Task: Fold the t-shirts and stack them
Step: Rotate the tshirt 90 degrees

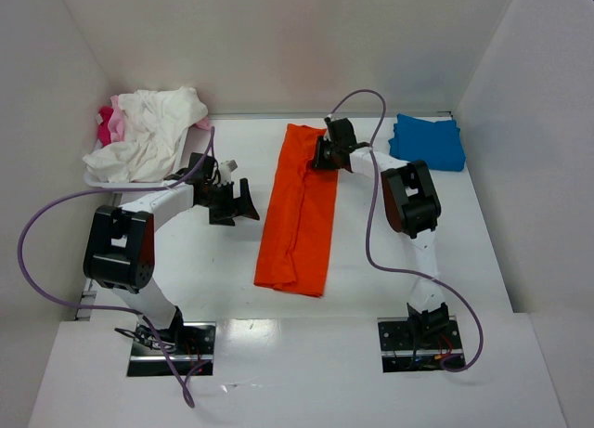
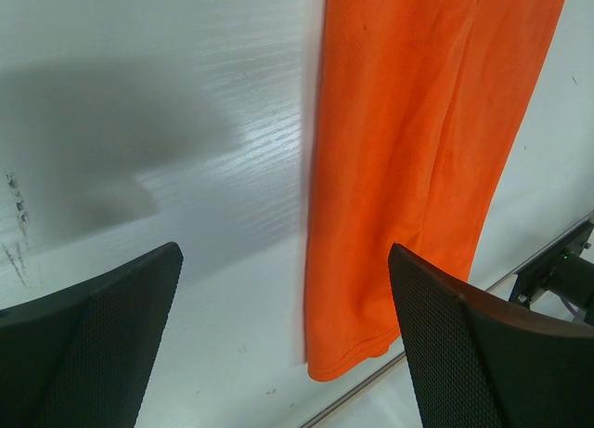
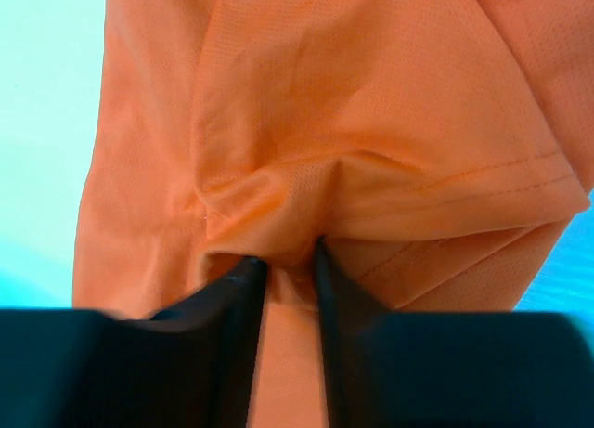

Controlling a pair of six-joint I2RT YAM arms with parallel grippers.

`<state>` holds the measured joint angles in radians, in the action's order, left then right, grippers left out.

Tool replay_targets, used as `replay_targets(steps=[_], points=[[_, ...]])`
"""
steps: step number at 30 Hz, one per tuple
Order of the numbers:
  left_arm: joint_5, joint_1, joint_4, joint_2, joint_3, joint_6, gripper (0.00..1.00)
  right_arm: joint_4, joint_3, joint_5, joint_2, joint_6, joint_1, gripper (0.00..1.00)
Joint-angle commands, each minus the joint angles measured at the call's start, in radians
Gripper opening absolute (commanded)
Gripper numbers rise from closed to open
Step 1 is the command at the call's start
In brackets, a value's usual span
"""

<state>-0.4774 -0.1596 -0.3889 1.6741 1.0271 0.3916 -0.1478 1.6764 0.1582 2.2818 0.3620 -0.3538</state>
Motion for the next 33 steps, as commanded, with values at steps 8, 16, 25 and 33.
replay_targets(steps=[8, 16, 25, 33], points=[[-0.024, -0.004, 0.010, 0.007, 0.008, -0.025, 1.00, -0.085, 0.037, -0.050, 0.036, -0.035, -0.011, 0.01], [-0.024, -0.004, 0.010, 0.007, 0.008, -0.025, 1.00, -0.076, -0.032, -0.145, -0.099, -0.046, -0.011, 0.00], [-0.033, -0.004, 0.010, 0.007, 0.008, -0.025, 1.00, -0.049, -0.158, -0.190, -0.237, -0.046, -0.001, 0.00], [-0.043, -0.004, 0.010, 0.007, 0.008, -0.025, 1.00, -0.062, -0.203, -0.177, -0.263, -0.032, 0.010, 0.09]])
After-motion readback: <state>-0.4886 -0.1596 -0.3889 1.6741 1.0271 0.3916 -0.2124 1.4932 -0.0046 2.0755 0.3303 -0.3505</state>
